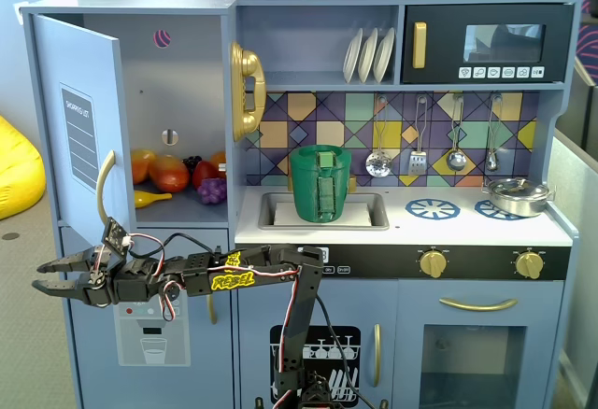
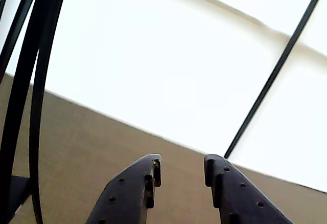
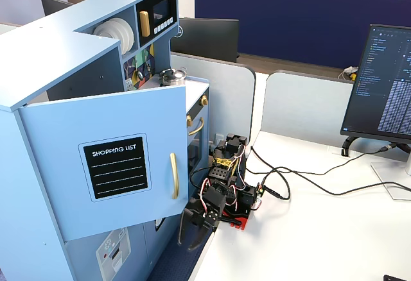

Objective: Close the left cabinet door

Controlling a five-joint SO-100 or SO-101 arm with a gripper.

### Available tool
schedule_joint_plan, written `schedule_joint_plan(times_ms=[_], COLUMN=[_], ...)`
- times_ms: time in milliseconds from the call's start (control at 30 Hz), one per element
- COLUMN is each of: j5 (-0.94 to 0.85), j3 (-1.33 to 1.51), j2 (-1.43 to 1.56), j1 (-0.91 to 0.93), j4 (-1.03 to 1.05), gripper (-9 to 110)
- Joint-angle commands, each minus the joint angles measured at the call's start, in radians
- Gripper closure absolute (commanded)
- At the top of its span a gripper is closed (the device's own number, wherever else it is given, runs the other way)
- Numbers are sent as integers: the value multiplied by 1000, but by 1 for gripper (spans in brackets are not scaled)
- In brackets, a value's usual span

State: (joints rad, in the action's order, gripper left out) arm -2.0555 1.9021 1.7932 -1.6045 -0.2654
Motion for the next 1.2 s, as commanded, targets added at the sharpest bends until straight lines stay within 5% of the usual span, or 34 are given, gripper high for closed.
schedule_joint_plan(times_ms=[0, 600, 1167], j5=[-20, -6, -23], j3=[-40, 160, 187], j2=[35, 235, 196], j1=[57, 546, 821], j4=[-15, -78, -235], gripper=[102, 102, 102])
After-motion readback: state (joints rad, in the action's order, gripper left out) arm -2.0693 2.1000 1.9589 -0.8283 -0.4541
